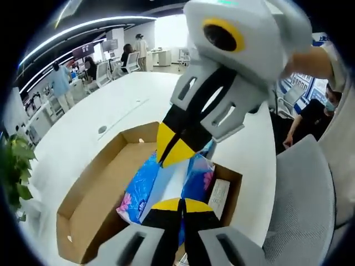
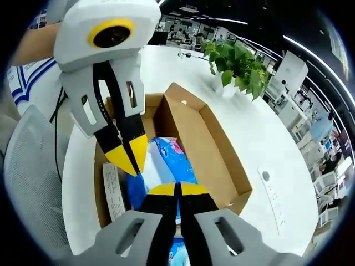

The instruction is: Operate the shoe box by opening the lid, removing the specified soft item, and placing it in the target area until the item is outside and the box remains undamaged.

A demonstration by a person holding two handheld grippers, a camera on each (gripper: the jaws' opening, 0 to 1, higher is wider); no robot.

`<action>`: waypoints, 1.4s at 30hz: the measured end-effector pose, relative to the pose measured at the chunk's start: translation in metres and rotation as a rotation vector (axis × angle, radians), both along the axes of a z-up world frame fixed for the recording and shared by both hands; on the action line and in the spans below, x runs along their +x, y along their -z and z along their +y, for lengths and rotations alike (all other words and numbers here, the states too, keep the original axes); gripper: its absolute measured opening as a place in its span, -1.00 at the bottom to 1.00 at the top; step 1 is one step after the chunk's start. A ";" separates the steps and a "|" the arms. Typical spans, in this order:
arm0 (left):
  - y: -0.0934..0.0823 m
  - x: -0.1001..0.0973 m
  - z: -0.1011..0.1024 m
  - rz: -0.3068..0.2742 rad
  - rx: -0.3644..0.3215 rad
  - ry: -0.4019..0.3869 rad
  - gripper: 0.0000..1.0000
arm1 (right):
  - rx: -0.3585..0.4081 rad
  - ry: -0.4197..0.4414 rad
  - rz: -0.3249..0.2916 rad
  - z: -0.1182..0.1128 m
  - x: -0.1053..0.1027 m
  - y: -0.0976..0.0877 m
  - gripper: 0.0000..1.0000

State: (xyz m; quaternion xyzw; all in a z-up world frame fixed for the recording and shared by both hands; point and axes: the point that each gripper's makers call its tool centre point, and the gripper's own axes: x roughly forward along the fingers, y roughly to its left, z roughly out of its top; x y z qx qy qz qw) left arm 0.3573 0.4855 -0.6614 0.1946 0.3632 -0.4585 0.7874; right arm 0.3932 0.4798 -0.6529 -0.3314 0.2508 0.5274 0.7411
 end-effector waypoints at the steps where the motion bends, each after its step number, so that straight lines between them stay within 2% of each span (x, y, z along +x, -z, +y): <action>1: -0.003 0.000 -0.001 -0.007 0.002 0.004 -1.00 | 0.002 -0.001 -0.004 -0.001 0.000 -0.003 -1.00; 7: -0.023 0.001 -0.006 -0.042 0.008 0.018 -1.00 | 0.032 0.001 -0.026 -0.011 -0.003 -0.025 -1.00; 10: -0.032 0.000 -0.012 -0.050 -0.012 0.025 -1.00 | 0.042 0.000 -0.037 -0.014 -0.004 -0.034 -1.00; 18: -0.047 -0.004 -0.040 -0.068 -0.026 0.065 -1.00 | 0.046 -0.004 -0.048 -0.035 -0.009 -0.050 -1.00; 29: -0.053 -0.004 -0.090 -0.064 -0.038 0.139 -1.00 | 0.021 0.044 -0.046 -0.090 -0.012 -0.053 -1.00; 31: -0.053 -0.004 -0.104 -0.060 -0.042 0.161 -1.00 | 0.022 0.060 -0.041 -0.100 -0.011 -0.053 -1.00; 42: -0.047 0.003 -0.153 -0.044 -0.049 0.210 -1.00 | 0.029 0.110 -0.036 -0.152 -0.007 -0.049 -1.00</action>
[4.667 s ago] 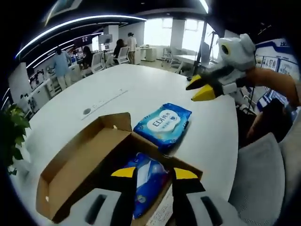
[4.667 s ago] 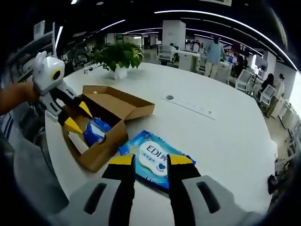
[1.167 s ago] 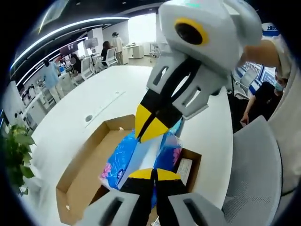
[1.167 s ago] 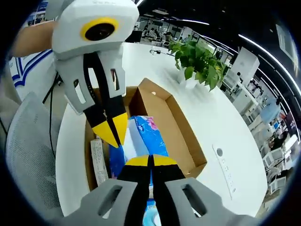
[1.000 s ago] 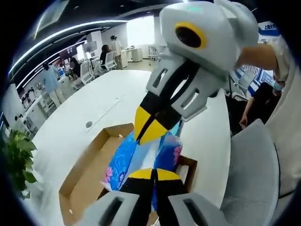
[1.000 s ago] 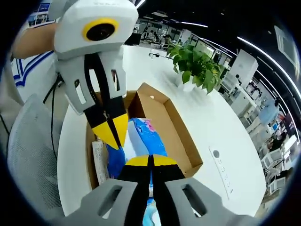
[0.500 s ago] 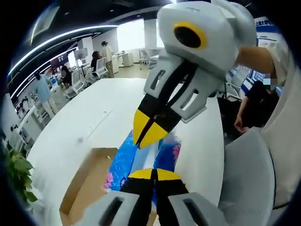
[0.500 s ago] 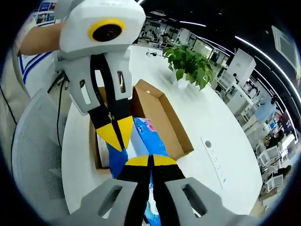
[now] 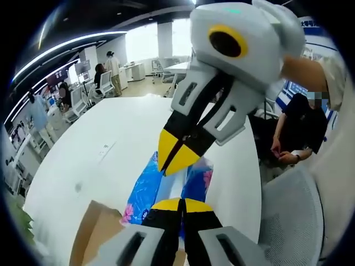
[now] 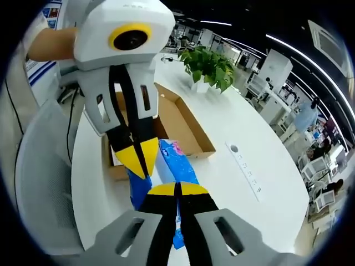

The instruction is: Operate the shoe box by opening the lid, removing the specified soft item, and placing it in the target area until the item is outside and the box remains undamaged.

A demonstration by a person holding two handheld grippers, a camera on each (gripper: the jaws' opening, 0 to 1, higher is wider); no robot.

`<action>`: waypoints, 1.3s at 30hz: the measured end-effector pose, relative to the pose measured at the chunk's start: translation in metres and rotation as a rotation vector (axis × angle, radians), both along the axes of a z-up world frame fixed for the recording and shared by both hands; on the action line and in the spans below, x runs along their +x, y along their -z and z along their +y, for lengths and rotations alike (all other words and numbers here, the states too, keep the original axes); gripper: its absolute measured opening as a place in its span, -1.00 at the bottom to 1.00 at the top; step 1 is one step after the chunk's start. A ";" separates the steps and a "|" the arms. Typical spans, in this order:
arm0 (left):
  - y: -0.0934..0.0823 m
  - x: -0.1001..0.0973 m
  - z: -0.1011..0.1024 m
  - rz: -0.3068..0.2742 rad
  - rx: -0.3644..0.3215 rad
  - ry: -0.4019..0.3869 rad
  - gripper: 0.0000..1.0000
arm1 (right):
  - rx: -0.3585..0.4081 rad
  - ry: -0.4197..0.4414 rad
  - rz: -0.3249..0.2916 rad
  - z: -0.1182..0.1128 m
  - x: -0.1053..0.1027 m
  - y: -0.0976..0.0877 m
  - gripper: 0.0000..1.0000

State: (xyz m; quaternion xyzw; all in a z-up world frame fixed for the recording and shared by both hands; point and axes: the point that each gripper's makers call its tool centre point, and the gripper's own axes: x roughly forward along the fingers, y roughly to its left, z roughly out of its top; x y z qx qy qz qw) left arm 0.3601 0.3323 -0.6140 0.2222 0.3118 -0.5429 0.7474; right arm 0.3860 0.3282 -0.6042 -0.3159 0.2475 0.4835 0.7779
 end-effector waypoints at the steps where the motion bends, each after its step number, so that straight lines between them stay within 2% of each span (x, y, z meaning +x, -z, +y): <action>1: 0.001 0.000 -0.003 0.001 0.001 0.003 -1.00 | 0.000 0.001 0.000 -0.003 0.000 0.000 -1.00; 21: 0.014 0.011 -0.069 0.008 0.013 0.081 -1.00 | 0.012 0.053 0.032 -0.073 0.013 0.014 -1.00; 31: 0.024 0.015 -0.099 0.045 0.022 0.112 -1.00 | 0.023 0.052 0.056 -0.102 0.017 0.022 -1.00; 39: 0.031 0.026 -0.125 0.074 0.012 0.116 -1.00 | 0.038 0.070 0.068 -0.126 0.027 0.028 -1.00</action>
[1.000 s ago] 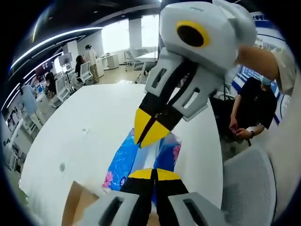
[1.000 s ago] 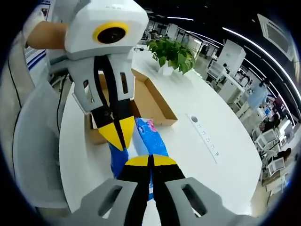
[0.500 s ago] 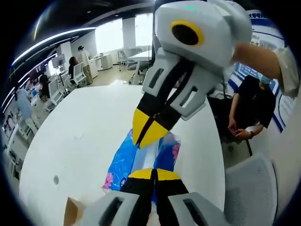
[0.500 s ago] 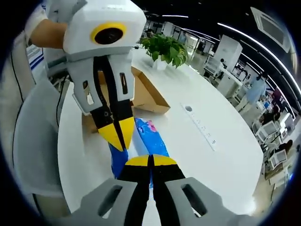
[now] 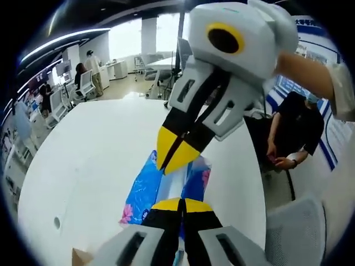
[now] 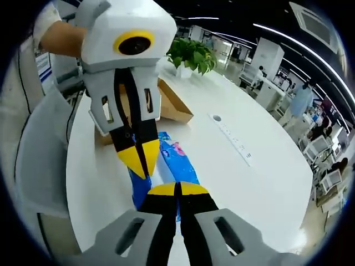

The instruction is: Operate the shoe box by opening the lid, removing the specified soft item, and placing it in the target area until the item is outside and the box remains undamaged.

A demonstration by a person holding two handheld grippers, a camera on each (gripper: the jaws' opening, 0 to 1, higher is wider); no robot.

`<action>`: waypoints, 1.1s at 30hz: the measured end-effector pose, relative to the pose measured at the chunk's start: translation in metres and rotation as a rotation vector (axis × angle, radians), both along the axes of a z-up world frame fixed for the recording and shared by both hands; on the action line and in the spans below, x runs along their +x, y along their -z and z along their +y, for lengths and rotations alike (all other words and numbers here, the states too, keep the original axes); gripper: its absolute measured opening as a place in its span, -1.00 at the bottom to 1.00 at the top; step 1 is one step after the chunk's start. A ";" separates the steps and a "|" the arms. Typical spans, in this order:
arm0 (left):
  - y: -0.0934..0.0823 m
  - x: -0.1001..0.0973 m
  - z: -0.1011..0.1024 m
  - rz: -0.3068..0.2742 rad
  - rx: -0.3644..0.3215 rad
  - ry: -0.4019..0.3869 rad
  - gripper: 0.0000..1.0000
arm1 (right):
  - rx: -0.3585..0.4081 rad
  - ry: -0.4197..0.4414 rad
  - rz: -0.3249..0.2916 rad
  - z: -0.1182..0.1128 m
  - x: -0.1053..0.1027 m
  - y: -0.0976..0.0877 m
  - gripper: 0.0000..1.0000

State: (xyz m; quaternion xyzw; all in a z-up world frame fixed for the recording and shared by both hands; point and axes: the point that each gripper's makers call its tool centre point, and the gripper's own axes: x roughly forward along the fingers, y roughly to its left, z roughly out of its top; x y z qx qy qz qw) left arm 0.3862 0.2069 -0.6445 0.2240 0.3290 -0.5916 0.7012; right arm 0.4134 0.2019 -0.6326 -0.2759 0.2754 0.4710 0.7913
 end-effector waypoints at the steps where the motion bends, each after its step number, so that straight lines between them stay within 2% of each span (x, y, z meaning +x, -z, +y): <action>1: 0.001 0.001 -0.003 0.003 0.001 0.004 -1.00 | 0.001 0.002 0.003 -0.003 0.001 0.001 -1.00; 21: 0.023 0.015 -0.054 0.046 0.008 0.036 -1.00 | -0.005 0.023 0.036 -0.051 0.022 0.023 -1.00; 33: 0.042 0.020 -0.082 0.085 0.009 0.049 -1.00 | -0.027 0.049 0.054 -0.075 0.026 0.041 -1.00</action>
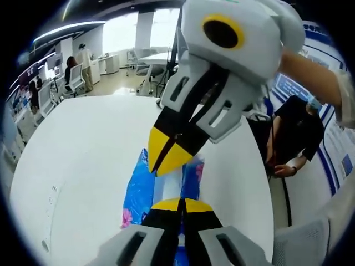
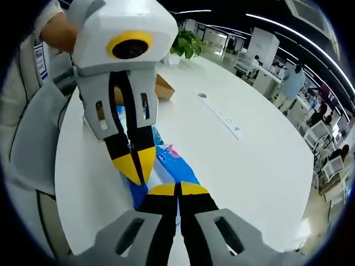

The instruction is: Operate the shoe box by opening the lid, removing the specified soft item, and placing it in the target area until the item is outside and the box remains undamaged.

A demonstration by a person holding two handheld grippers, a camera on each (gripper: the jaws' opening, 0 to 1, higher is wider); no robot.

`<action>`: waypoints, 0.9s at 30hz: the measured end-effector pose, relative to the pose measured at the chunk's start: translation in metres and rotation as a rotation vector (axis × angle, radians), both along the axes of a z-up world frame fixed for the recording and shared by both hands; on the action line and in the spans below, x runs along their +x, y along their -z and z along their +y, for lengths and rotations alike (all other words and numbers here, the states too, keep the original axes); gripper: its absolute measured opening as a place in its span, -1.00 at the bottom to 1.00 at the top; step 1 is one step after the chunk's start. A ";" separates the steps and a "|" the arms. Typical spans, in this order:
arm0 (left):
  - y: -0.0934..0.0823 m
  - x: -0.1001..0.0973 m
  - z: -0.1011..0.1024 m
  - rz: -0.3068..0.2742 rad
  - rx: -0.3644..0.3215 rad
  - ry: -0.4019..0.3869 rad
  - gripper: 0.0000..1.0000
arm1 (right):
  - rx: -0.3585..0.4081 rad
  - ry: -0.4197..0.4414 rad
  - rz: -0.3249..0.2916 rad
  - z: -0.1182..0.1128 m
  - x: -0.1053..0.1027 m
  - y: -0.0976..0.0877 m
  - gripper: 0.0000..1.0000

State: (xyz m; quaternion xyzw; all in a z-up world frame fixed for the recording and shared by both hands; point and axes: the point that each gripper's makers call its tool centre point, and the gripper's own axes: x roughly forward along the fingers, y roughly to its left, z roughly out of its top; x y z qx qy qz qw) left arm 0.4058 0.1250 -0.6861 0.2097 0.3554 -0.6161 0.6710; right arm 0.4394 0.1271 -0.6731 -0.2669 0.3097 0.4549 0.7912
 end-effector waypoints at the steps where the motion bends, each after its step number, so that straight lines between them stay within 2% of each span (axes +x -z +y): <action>1: 0.003 0.000 -0.002 0.003 0.002 0.002 -1.00 | -0.002 0.003 0.005 -0.002 0.000 0.003 -1.00; 14: 0.038 -0.004 -0.005 0.049 0.032 0.007 -1.00 | -0.027 0.001 0.046 -0.003 -0.003 0.039 -1.00; 27: 0.043 -0.006 0.001 0.063 0.034 -0.007 -1.00 | -0.028 0.000 0.053 -0.001 -0.001 0.051 -1.00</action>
